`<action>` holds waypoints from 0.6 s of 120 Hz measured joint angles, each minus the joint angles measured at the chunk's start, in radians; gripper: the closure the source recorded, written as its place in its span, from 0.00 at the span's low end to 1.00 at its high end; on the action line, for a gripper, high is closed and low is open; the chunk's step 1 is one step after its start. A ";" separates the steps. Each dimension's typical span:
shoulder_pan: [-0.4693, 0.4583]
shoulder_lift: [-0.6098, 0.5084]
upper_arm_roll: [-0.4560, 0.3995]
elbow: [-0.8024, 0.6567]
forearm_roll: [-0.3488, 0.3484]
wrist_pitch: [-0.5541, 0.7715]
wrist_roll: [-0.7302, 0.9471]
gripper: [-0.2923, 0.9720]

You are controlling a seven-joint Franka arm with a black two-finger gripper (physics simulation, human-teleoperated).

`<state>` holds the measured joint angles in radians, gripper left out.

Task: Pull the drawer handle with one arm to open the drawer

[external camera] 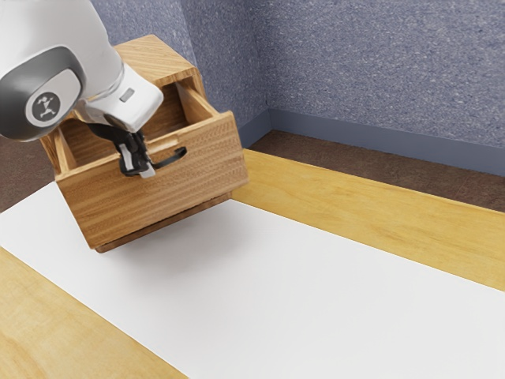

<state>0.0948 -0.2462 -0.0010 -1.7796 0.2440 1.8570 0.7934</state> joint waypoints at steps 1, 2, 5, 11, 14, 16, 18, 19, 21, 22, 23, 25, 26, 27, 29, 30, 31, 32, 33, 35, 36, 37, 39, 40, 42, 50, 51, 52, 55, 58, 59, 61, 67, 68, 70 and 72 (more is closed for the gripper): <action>0.000 -0.002 -0.002 -0.003 0.000 0.000 -0.001 0.85; 0.000 -0.003 -0.004 -0.005 0.000 0.000 -0.002 0.85; 0.002 -0.009 -0.011 -0.013 0.000 0.001 -0.005 0.86; 0.003 -0.017 -0.026 -0.026 0.002 0.003 -0.011 0.86; 0.003 -0.022 -0.033 -0.032 0.003 0.004 -0.014 0.86; 0.002 -0.024 -0.037 -0.036 0.003 0.004 -0.016 0.85; 0.002 -0.025 -0.041 -0.039 0.004 0.005 -0.018 0.85; 0.002 -0.026 -0.042 -0.040 0.004 0.005 -0.019 0.85; 0.002 -0.027 -0.045 -0.042 0.004 0.005 -0.021 0.85; 0.002 -0.027 -0.046 -0.043 0.004 0.005 -0.022 0.85; 0.002 -0.028 -0.047 -0.043 0.004 0.005 -0.022 0.85; 0.002 -0.028 -0.048 -0.044 0.005 0.006 -0.024 0.85; 0.002 -0.028 -0.048 -0.045 0.005 0.006 -0.025 0.85; 0.002 -0.029 -0.049 -0.045 0.005 0.006 -0.026 0.85; 0.002 -0.029 -0.049 -0.045 0.005 0.006 -0.027 0.85; 0.002 -0.029 -0.050 -0.046 0.005 0.005 -0.028 0.85; 0.002 -0.029 -0.050 -0.046 0.006 0.005 -0.029 0.85; 0.002 -0.029 -0.050 -0.046 0.006 0.005 -0.030 0.85; 0.002 -0.029 -0.050 -0.046 0.006 0.005 -0.031 0.85; 0.002 -0.029 -0.051 -0.046 0.006 0.004 -0.032 0.84; 0.002 -0.029 -0.051 -0.046 0.006 0.004 -0.033 0.84; 0.002 -0.029 -0.051 -0.046 0.006 0.004 -0.033 0.84; 0.002 -0.029 -0.051 -0.046 0.006 0.003 -0.035 0.84; 0.002 -0.029 -0.051 -0.046 0.005 0.003 -0.035 0.83; 0.002 -0.030 -0.051 -0.046 0.005 0.002 -0.037 0.83; 0.002 -0.029 -0.051 -0.046 0.003 -0.001 -0.041 0.79; 0.002 -0.029 -0.051 -0.046 0.002 -0.002 -0.041 0.79; 0.002 -0.029 -0.051 -0.046 0.002 -0.002 -0.042 0.78; 0.002 -0.029 -0.052 -0.046 0.001 -0.004 -0.043 0.77; 0.001 -0.029 -0.052 -0.046 -0.001 -0.006 -0.044 0.76; 0.001 -0.029 -0.052 -0.046 -0.001 -0.007 -0.044 0.76; 0.001 -0.029 -0.052 -0.046 -0.002 -0.008 -0.045 0.75; 0.001 -0.029 -0.053 -0.046 -0.004 -0.012 -0.046 0.73; 0.001 -0.029 -0.053 -0.045 -0.004 -0.012 -0.047 0.73; 0.001 -0.029 -0.053 -0.045 -0.005 -0.013 -0.047 0.72; 0.002 -0.030 -0.053 -0.044 -0.005 -0.014 -0.048 0.72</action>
<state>0.0964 -0.2757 -0.0540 -1.8235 0.2389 1.8425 0.7457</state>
